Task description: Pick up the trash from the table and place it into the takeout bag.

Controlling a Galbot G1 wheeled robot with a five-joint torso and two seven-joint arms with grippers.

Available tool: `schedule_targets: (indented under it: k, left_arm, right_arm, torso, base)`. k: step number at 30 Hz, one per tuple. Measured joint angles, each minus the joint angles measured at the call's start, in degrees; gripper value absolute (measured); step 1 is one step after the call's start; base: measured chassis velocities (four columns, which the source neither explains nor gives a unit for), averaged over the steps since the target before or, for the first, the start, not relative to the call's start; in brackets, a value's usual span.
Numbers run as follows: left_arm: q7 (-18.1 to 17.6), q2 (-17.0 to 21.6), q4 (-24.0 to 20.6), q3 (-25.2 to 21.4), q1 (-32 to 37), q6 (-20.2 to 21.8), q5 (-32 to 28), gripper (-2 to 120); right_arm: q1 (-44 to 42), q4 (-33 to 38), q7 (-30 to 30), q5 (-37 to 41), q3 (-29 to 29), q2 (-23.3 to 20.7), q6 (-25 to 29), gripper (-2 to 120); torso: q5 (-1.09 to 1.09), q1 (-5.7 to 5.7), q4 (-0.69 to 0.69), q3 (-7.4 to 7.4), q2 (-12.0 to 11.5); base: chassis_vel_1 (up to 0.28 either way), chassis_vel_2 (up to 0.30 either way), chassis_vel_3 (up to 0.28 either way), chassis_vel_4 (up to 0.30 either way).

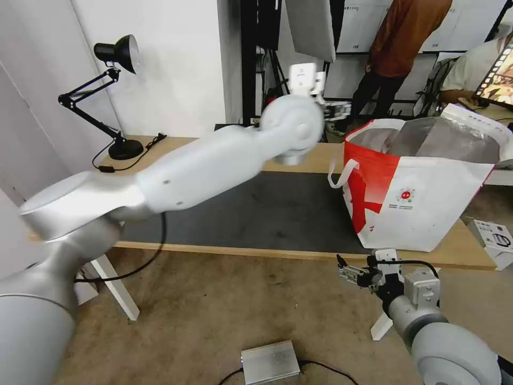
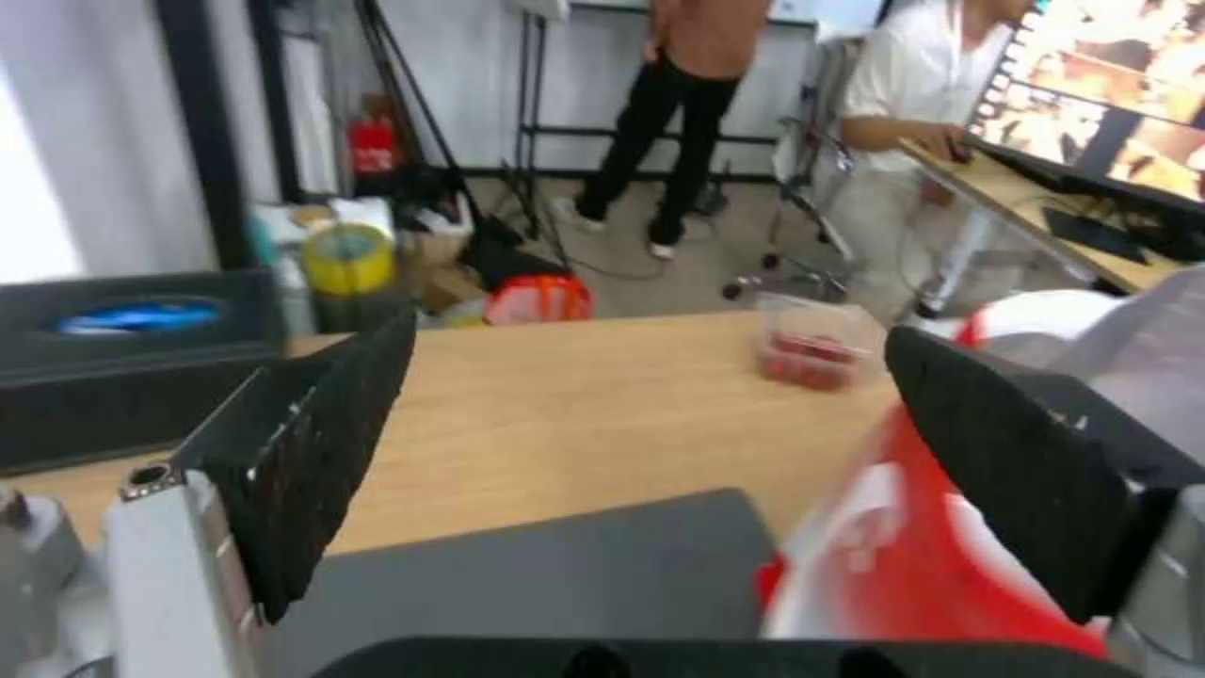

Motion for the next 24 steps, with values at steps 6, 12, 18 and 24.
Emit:
schedule_targets:
  k: [6, 12, 18, 24]
  left_arm:
    - [0.0, 8.7, -8.3, -1.4, 4.6, -1.0, 4.1, 100]
    - [0.0, 15.4, -14.3, -4.4, 9.9, -1.2, 6.1, 100]
    - [1.3, 23.3, -20.1, -11.0, 19.9, -1.3, 8.8, 100]
    - [1.9, 29.2, -25.6, -19.3, 29.9, -1.3, 10.6, 100]
  right_arm:
    - [0.0, 0.0, 0.0, 0.0, 0.0, 0.0, 0.0, 100]
    - [0.0, 0.0, 0.0, 0.0, 0.0, 0.0, 0.0, 100]
    - [0.0, 0.0, 0.0, 0.0, 0.0, 0.0, 0.0, 100]
    - [0.0, 0.0, 0.0, 0.0, 0.0, 0.0, 0.0, 100]
  torso:
    - [0.01, 0.00, 0.00, 0.00, 0.0]
    - [0.01, 0.00, 0.00, 0.00, 0.0]
    - [0.00, 0.00, 0.01, 0.00, 0.0]
    - [0.02, 0.00, -0.01, 0.00, 0.0]
  base:
    - [0.000, 0.000, 0.000, 0.000]
    - [0.000, 0.000, 0.000, 0.000]
    - [0.000, 0.000, 0.000, 0.000]
    - [0.000, 0.000, 0.000, 0.000]
